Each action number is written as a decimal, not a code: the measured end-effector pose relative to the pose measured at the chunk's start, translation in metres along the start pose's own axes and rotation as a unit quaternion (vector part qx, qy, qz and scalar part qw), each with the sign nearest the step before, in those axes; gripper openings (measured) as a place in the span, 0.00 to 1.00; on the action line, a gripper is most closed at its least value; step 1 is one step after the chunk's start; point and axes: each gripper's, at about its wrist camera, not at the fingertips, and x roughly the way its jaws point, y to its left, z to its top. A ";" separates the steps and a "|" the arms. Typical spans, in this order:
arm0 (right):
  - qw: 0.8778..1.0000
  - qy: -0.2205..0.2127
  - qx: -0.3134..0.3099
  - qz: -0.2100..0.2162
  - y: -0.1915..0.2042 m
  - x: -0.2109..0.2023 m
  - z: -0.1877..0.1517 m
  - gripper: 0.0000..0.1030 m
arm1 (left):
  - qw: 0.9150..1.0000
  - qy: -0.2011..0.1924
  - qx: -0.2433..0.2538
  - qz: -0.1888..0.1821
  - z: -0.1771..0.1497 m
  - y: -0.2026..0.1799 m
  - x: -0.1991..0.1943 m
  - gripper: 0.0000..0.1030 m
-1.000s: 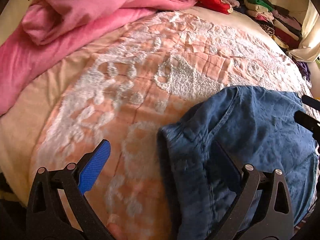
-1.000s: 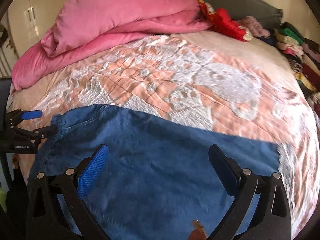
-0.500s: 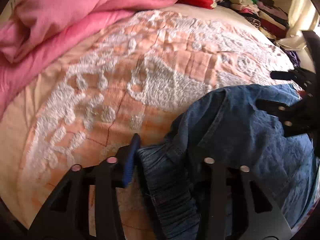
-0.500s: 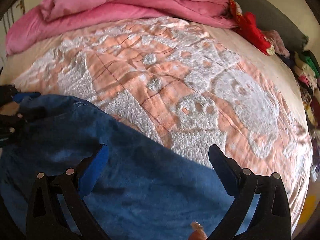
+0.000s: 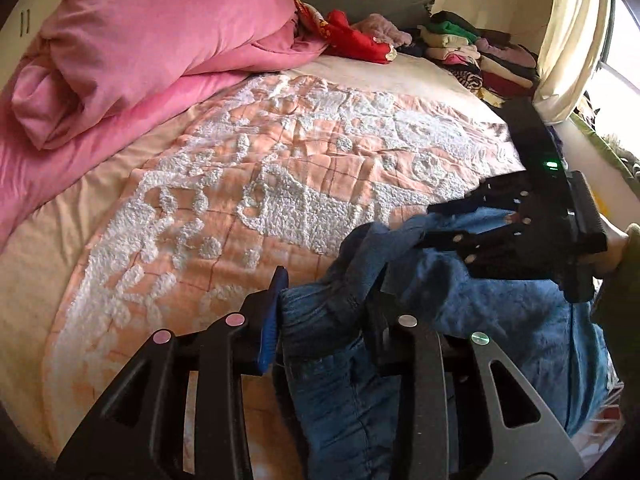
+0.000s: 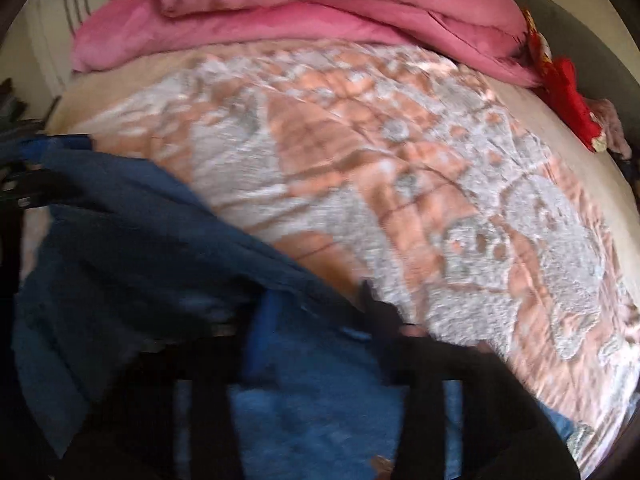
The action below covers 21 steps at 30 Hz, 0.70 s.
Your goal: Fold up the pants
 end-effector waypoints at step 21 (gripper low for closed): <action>0.982 -0.133 0.132 0.006 0.094 -0.169 -0.133 0.09 | 0.996 -0.033 0.076 -0.023 -0.056 -0.038 -0.076 0.27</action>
